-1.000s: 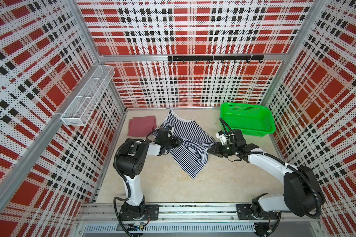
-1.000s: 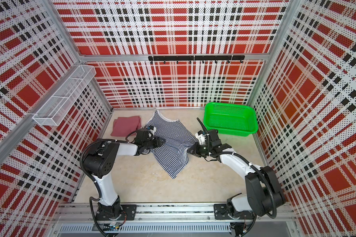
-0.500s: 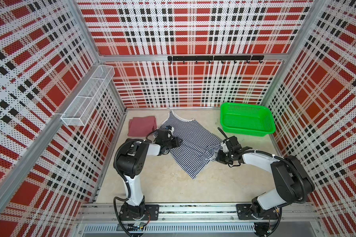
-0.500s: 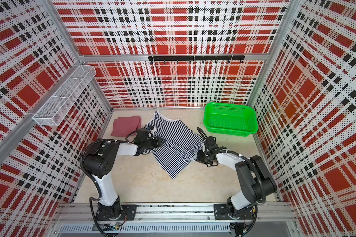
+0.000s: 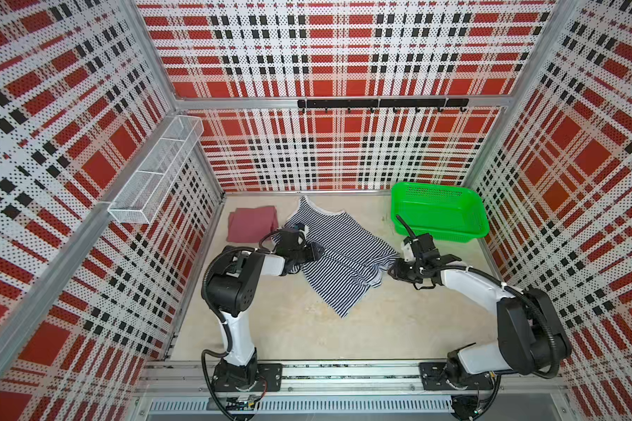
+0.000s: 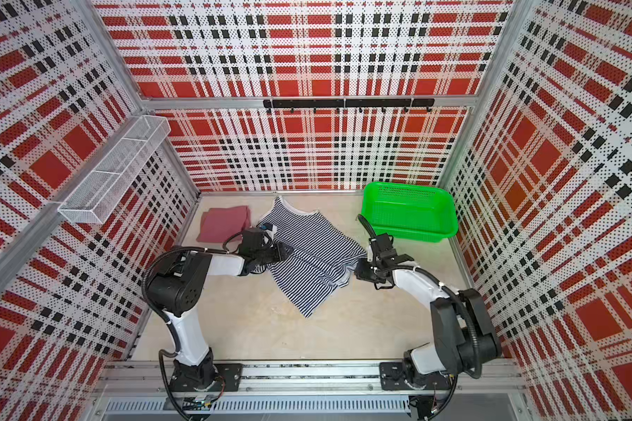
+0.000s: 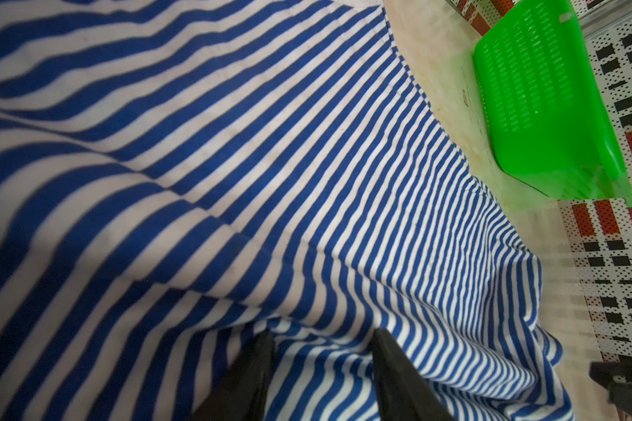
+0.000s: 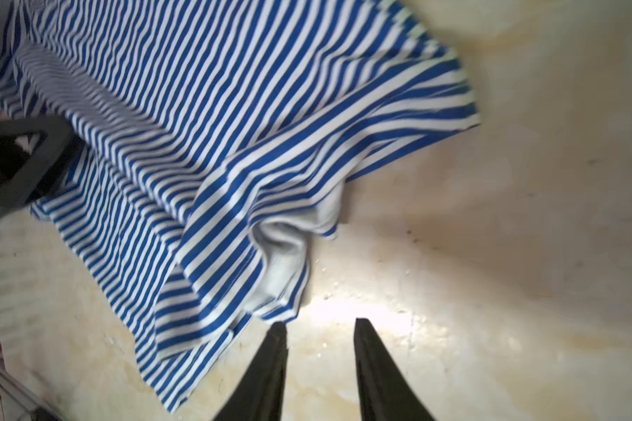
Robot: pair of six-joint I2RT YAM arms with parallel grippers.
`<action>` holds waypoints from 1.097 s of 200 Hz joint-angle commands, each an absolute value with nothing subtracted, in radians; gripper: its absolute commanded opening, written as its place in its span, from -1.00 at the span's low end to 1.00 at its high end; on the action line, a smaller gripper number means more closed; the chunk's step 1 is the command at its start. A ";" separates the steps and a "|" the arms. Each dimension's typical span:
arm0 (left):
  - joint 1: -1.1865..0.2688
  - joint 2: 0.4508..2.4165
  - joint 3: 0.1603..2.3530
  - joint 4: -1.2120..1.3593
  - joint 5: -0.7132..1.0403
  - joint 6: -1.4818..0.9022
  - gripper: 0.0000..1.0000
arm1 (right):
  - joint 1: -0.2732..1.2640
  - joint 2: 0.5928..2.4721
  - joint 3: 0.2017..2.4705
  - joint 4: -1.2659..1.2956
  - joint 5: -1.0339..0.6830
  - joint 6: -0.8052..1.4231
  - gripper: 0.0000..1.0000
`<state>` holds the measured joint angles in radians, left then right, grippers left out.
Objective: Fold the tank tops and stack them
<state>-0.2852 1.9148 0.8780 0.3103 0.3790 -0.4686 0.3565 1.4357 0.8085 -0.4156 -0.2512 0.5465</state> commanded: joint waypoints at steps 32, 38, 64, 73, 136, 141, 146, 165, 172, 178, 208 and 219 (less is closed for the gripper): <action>-0.228 1.860 0.662 -0.009 0.269 -0.448 0.02 | 0.501 1.505 0.959 -0.446 -0.155 0.594 -0.35; -0.223 1.843 0.638 -0.018 0.266 -0.449 0.02 | 0.525 1.530 0.992 -0.440 -0.143 0.600 -0.35; -0.239 1.761 0.547 -0.024 0.249 -0.491 0.02 | 0.616 1.661 1.103 -0.415 -0.128 0.623 -0.39; -0.289 1.744 0.534 -0.030 0.259 -0.513 0.03 | 0.626 1.707 1.122 -0.420 -0.119 0.629 -0.41; -0.427 1.442 0.265 0.021 0.210 -0.814 0.02 | 0.515 1.825 1.086 -0.489 0.017 0.560 -0.45; -0.448 1.406 0.244 0.020 0.200 -0.850 0.02 | 0.499 1.827 1.081 -0.498 0.030 0.525 -0.45; -0.473 1.370 0.223 0.019 0.190 -0.888 0.02 | 0.480 1.827 1.079 -0.509 0.041 0.507 -0.45; -0.567 1.219 0.166 -0.011 0.153 -1.028 0.02 | 0.407 1.844 1.086 -0.522 0.075 0.439 -0.41; -0.590 1.165 0.165 -0.049 0.134 -1.063 0.02 | 0.386 1.854 1.103 -0.524 0.082 0.416 -0.40; -0.600 1.118 0.175 -0.083 0.117 -1.075 0.02 | 0.376 1.858 1.124 -0.523 0.082 0.394 -0.38; -0.557 1.003 0.381 -0.307 0.027 -1.000 0.11 | 0.372 1.805 1.242 -0.552 0.052 0.335 -0.28; -0.534 1.025 0.472 -0.345 0.021 -0.946 0.13 | 0.373 1.779 1.269 -0.588 0.055 0.329 -0.25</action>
<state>-0.5728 1.0256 0.3046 -0.1131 0.0982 -0.9882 0.3676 1.8351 1.1980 -0.5236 0.0326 0.3973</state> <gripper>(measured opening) 0.559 0.363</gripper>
